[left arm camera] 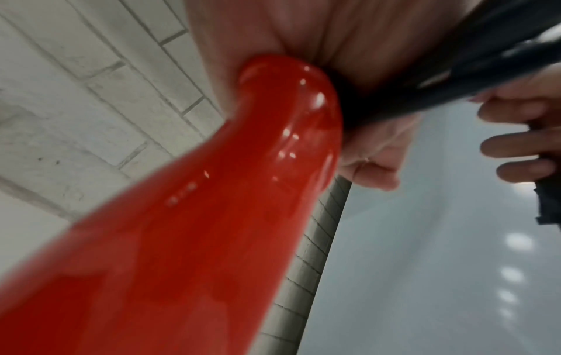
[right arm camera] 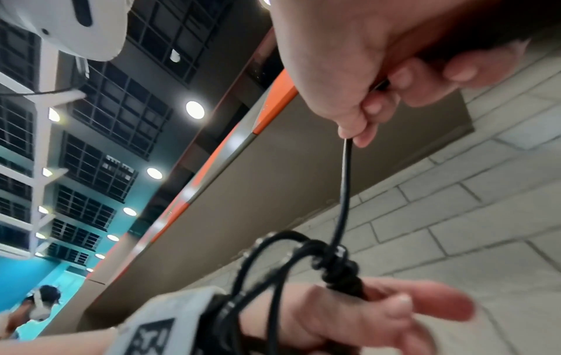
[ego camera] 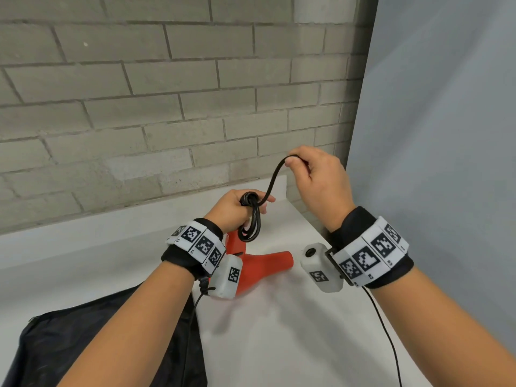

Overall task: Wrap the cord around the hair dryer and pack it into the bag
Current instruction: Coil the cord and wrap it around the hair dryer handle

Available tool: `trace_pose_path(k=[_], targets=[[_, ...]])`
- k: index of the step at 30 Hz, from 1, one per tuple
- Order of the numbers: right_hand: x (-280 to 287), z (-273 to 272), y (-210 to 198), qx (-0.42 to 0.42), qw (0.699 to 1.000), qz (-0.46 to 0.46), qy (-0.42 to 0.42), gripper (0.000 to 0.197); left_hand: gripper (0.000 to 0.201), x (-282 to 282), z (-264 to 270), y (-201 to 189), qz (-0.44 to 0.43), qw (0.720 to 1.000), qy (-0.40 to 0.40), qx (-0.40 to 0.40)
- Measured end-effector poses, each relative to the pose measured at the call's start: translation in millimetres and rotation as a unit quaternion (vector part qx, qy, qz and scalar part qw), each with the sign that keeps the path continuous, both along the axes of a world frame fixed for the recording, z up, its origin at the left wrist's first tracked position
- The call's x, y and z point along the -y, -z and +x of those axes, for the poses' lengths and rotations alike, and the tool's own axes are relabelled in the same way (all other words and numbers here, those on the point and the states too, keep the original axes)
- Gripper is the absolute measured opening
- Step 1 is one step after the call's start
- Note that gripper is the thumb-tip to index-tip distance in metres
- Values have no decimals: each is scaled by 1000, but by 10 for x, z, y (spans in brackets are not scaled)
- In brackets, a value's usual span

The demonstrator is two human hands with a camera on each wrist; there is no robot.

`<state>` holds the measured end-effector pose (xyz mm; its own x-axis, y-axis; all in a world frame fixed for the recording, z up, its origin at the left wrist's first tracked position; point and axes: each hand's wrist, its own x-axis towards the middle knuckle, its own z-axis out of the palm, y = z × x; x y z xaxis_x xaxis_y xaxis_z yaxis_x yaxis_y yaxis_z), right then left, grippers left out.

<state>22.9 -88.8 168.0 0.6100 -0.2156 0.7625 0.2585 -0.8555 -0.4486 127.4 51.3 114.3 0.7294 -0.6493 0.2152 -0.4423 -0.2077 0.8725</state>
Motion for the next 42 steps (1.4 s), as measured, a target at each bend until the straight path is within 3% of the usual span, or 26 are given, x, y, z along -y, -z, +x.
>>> trace_pose_path(k=[3,8,12,16,22,26,28,30,32,34,37,40,42], targets=[[148,70,91,-35,998,55,9,23,28,5,-55,-28,-8,1000,-7,-20],[335,165,283,-106,988,104,34,23,22,-49,-110,-70,-105,985,78,-112],[318,164,325,-104,987,113,44,24,14,-32,-131,-53,-71,995,13,-66],[136,119,233,-55,994,89,19,23,3,-30,-87,-37,-38,999,-2,-22],[-191,85,187,-28,997,29,-63,20,29,-16,-129,-47,-16,999,-28,27],[-182,52,262,-40,992,20,-122,19,17,17,-48,-9,-48,998,-33,1],[-37,45,350,-78,987,50,-132,19,16,9,-7,8,-81,994,-65,-36],[164,53,512,-175,977,64,-108,22,16,-32,40,9,-92,990,-96,-45],[360,76,716,-291,953,49,-72,21,17,-62,88,8,-89,989,-112,-43],[500,87,873,-336,940,28,-53,17,19,-62,109,11,-86,989,-114,-43],[571,101,913,-328,944,37,-24,14,19,-2,78,10,-75,991,-105,-29],[501,92,814,-307,942,135,-29,12,18,67,52,23,-84,990,-110,-21],[382,58,708,-244,951,184,-55,12,15,94,52,31,-87,989,-119,-21]])
